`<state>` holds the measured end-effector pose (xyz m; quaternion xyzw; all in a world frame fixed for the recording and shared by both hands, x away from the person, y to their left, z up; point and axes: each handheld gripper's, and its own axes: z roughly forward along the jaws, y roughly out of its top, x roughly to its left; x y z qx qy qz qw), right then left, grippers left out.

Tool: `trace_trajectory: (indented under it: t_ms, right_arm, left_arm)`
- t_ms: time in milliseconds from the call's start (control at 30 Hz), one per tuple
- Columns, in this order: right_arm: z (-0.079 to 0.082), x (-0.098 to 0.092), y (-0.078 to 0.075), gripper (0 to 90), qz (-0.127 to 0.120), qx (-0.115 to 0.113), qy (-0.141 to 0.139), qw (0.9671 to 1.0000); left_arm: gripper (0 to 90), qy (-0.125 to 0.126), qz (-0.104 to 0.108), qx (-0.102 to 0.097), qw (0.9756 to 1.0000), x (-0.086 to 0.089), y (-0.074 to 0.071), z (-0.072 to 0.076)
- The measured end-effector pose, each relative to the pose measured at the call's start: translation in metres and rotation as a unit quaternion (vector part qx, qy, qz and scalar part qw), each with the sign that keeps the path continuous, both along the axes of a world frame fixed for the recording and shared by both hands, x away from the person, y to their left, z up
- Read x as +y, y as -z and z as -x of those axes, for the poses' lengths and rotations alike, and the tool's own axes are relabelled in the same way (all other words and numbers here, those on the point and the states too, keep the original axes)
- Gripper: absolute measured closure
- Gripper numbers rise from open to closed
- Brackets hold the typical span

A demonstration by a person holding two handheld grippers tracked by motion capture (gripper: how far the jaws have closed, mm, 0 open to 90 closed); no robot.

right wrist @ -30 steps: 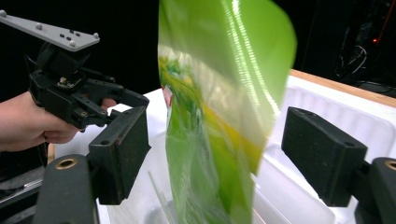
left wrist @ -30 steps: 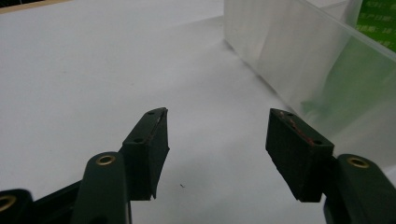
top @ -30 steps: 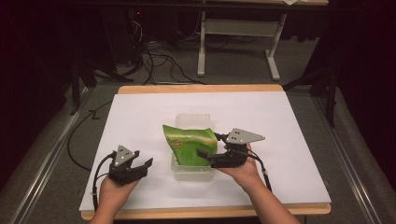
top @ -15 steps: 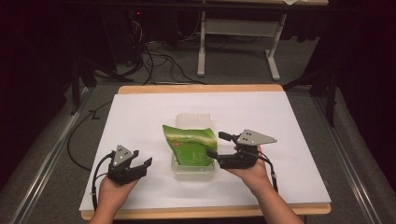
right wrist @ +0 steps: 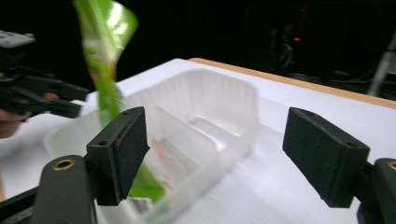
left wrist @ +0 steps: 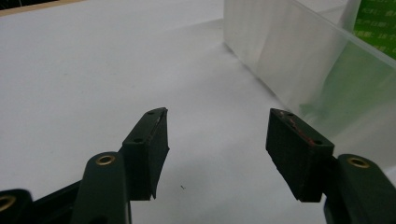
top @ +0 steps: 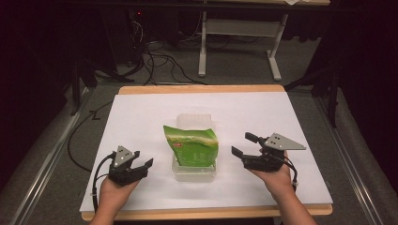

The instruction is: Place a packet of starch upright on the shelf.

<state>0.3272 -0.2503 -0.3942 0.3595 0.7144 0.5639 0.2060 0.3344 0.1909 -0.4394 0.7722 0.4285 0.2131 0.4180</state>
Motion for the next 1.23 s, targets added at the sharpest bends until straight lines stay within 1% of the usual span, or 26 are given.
trace_trajectory:
  t_ms: [100, 133, 167, 200, 233, 267, 300, 367, 400, 467, 500, 533, 567, 667, 700, 733, 767, 800, 833, 967, 1000, 1067, 1100, 1233]
  right_arm:
    - [0.001, -0.014, 0.002, 24.4, 0.008, -0.003, 0.02, 0.9998]
    - [0.002, -0.024, 0.004, 24.2, 0.013, -0.005, 0.036, 0.9992]
    - [0.003, -0.03, 0.006, 24.1, 0.014, -0.004, 0.044, 0.9989]
    - [0.003, -0.03, 0.006, 24.1, 0.014, -0.004, 0.044, 0.9989]
    - [0.004, -0.04, 0.008, 23.9, 0.021, 0.001, 0.06, 0.998]
    - [0.004, -0.04, 0.008, 23.9, 0.021, 0.001, 0.06, 0.998]
    - [0.007, -0.049, 0.012, 24.0, 0.035, 0.002, 0.081, 0.9961]
    - [0.01, -0.059, 0.017, 24.2, 0.035, 0.012, 0.095, 0.9948]
    - [0.011, -0.064, 0.02, 24.7, 0.04, 0.014, 0.101, 0.994]
    - [0.013, -0.069, 0.028, 26.2, 0.052, 0.028, 0.111, 0.992]
    - [0.013, -0.07, 0.032, 26.8, 0.06, 0.038, 0.116, 0.9908]
    - [0.013, -0.07, 0.032, 26.8, 0.06, 0.038, 0.116, 0.9908]
    - [0.008, -0.068, 0.037, 26.5, 0.069, 0.056, 0.121, 0.9886]
    - [-0.001, -0.062, 0.043, 26.2, 0.074, 0.076, 0.118, 0.9874]
    - [-0.002, -0.059, 0.045, 26.2, 0.075, 0.085, 0.118, 0.9865]
    - [-0.002, -0.059, 0.045, 26.2, 0.075, 0.085, 0.118, 0.9865]
    - [-0.004, -0.055, 0.047, 26.2, 0.078, 0.093, 0.114, 0.986]
    - [-0.004, -0.055, 0.047, 26.2, 0.078, 0.093, 0.114, 0.986]
    - [-0.004, -0.053, 0.046, 26.4, 0.085, 0.091, 0.109, 0.9863]
    - [-0.003, -0.056, 0.045, 26.6, 0.083, 0.089, 0.108, 0.9867]
    - [-0.004, -0.059, 0.045, 26.7, 0.077, 0.093, 0.116, 0.9859]
    - [-0.004, -0.061, 0.046, 26.8, 0.075, 0.095, 0.119, 0.9855]
    - [-0.005, -0.064, 0.047, 27.0, 0.072, 0.1, 0.124, 0.9845]
    - [-0.005, -0.067, 0.048, 27.3, 0.07, 0.104, 0.13, 0.9836]
  left_arm:
    - [39.5, 0.0, -0.001, 0.0, 1.0, -0.001, 0.0, 0.0]
    - [39.5, 0.0, -0.001, 0.0, 1.0, -0.001, 0.0, 0.0]
    - [39.5, 0.001, -0.003, 0.001, 1.0, -0.001, 0.0, 0.0]
    - [39.5, 0.001, -0.003, 0.001, 1.0, -0.001, 0.0, 0.0]
    - [39.5, 0.002, -0.005, 0.001, 1.0, -0.001, 0.001, 0.0]
    - [39.5, 0.002, -0.005, 0.001, 1.0, -0.001, 0.001, 0.0]
    - [39.5, 0.002, -0.005, 0.002, 1.0, -0.001, 0.001, 0.0]
    - [39.5, 0.002, -0.005, 0.001, 1.0, -0.002, 0.001, 0.0]
    - [39.5, 0.002, -0.005, 0.001, 1.0, -0.002, 0.001, 0.0]
    - [39.5, 0.004, -0.008, 0.001, 1.0, -0.004, 0.002, 0.0]
    - [39.5, 0.006, -0.011, 0.003, 0.9999, -0.004, 0.002, -0.001]
    - [39.5, 0.006, -0.011, 0.003, 0.9999, -0.004, 0.002, -0.001]
    - [39.5, 0.007, -0.013, 0.003, 0.9999, -0.006, 0.003, -0.002]
    - [39.5, 0.007, -0.015, 0.005, 0.9999, -0.007, 0.004, -0.003]
    - [39.5, 0.006, -0.017, 0.004, 0.9998, -0.008, 0.004, -0.003]
    - [39.4, 0.006, -0.017, 0.004, 0.9998, -0.008, 0.004, -0.003]
    - [39.4, 0.004, -0.015, 0.003, 0.9999, -0.008, 0.004, -0.002]
    - [39.4, 0.004, -0.015, 0.003, 0.9999, -0.008, 0.004, -0.002]
    - [39.4, 0.005, -0.014, 0.002, 0.9999, -0.008, 0.004, -0.001]
    - [39.4, 0.006, -0.014, 0.003, 0.9999, -0.009, 0.004, -0.001]
    - [39.3, 0.007, -0.014, 0.004, 0.9999, -0.009, 0.004, -0.002]
    - [39.2, 0.008, -0.014, 0.004, 0.9999, -0.009, 0.004, -0.002]
    - [39.2, 0.009, -0.012, 0.003, 0.9999, -0.009, 0.004, -0.001]
    - [39.1, 0.009, -0.008, 0.003, 0.9999, -0.009, 0.003, 0.0]
